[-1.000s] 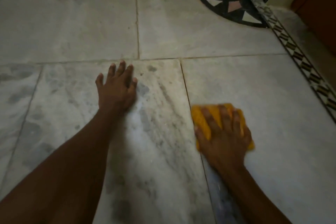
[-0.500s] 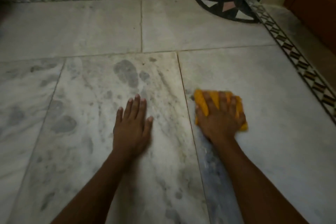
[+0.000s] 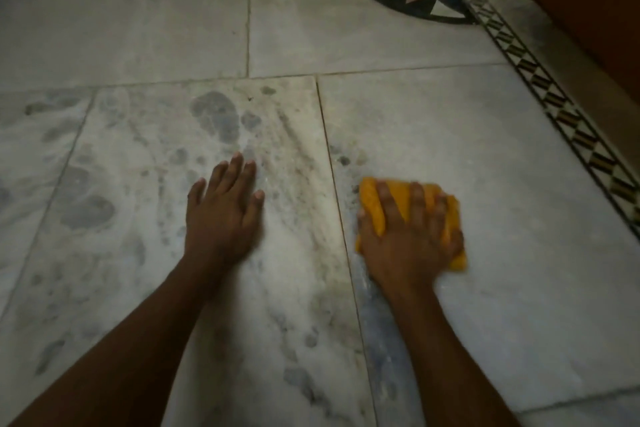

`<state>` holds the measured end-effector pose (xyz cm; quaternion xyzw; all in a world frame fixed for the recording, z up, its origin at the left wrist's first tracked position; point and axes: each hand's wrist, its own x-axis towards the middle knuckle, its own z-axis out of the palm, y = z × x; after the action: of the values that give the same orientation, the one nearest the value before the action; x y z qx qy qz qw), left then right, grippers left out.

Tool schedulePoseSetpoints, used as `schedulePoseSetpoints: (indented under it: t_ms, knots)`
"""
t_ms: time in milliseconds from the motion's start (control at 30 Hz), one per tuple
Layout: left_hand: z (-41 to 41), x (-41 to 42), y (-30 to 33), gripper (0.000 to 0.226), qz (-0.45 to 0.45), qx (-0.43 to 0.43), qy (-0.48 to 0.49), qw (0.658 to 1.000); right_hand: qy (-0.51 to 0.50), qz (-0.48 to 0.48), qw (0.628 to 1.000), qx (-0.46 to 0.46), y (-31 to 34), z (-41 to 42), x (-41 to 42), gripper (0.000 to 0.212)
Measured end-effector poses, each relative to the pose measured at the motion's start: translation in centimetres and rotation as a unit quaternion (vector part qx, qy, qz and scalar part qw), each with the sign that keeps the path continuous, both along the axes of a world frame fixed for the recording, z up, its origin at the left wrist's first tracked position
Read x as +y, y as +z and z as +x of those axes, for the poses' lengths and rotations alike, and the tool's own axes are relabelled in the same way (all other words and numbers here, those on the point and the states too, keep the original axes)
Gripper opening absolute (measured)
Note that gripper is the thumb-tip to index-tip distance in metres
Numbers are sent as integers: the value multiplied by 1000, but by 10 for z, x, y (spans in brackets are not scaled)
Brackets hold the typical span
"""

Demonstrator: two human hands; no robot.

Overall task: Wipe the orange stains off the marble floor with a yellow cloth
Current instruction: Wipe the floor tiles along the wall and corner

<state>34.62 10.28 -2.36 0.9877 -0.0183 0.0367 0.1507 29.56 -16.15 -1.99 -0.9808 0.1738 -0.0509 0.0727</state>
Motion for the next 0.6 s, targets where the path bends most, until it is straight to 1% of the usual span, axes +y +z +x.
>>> schedulePoseSetpoints:
  t_ms: [67,133,200,267,300,333,367,433,467,500,533,600]
  knots:
    - [0,1,-2,64,-8,-4,8,1000,17,37,999,17,-3,33,19,67]
    - [-1,-2,1,66,-18,-10,15,1000,76,35,996,-27,-3,27,36,64]
    - [-7,-4,7,69,-45,-1,25,999,152,18,986,-59,1,-25,43,60]
    - [-23,-5,12,72,-67,9,22,998,202,13,977,-63,3,-91,26,60]
    - [-34,-7,13,74,-70,16,15,997,194,5,979,-59,3,-112,9,61]
    - [-50,-9,9,75,-63,24,5,998,163,1,985,-54,1,-122,-9,62]
    - [-62,-12,8,76,-47,30,-7,998,108,-8,993,-53,1,-117,-24,63]
    - [-96,-18,-1,74,-18,28,-26,999,-2,3,1000,-12,3,-88,-30,66]
    - [-108,-19,-2,71,-20,20,-27,999,-19,24,999,18,2,-67,-22,66]
    - [-122,-21,-2,69,-29,12,-28,999,-16,38,998,44,1,-56,-12,66]
    - [-133,-22,-1,67,-41,6,-24,999,11,45,998,48,2,-50,1,66]
    - [-152,-22,2,67,-51,2,-12,999,103,34,994,-5,2,-66,23,64]
